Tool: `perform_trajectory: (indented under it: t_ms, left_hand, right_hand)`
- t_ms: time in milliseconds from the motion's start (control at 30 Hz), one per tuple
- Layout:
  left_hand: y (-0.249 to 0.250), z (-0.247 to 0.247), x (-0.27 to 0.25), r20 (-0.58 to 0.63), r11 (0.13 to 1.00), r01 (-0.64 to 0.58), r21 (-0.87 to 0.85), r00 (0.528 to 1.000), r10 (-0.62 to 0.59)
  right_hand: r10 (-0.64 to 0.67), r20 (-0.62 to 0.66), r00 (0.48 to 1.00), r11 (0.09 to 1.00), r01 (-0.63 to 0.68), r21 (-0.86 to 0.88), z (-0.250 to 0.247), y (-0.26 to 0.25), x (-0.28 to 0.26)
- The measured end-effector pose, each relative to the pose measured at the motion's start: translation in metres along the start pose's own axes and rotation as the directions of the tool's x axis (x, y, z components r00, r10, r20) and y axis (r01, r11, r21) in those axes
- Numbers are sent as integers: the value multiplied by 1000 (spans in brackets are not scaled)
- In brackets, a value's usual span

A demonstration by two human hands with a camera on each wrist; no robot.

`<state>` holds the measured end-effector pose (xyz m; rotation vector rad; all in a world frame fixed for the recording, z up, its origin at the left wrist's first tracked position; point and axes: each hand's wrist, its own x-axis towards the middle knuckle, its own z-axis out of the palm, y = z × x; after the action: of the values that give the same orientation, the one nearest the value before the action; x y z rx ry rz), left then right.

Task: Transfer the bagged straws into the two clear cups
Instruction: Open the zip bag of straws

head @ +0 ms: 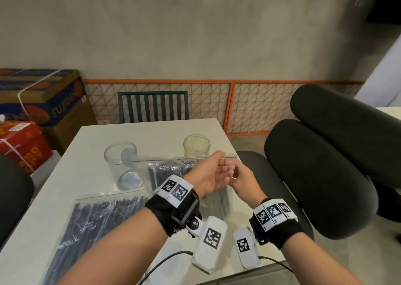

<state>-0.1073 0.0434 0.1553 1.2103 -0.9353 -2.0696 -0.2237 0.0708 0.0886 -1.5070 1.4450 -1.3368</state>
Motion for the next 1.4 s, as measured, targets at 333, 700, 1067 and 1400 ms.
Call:
perform_trajectory:
  t_ms: [333, 700, 1067, 1400]
  left_hand:
    - [-17, -1, -3, -20, 951, -302, 62, 953, 304]
    - [-29, -2, 2, -34, 937, -329, 116, 942, 335]
    - [-36, -7, -1, 33, 892, -391, 226, 918, 395]
    - [-22, -23, -4, -9, 933, -276, 231, 958, 286]
  right_hand:
    - [-10, 5, 1000, 991, 10, -133, -33, -52, 6]
    - [58, 23, 998, 894, -42, -447, -30, -68, 14]
    - [79, -215, 973, 775, -196, -600, -10, -56, 28]
    - [82, 87, 993, 869, -29, -494, -9, -63, 25]
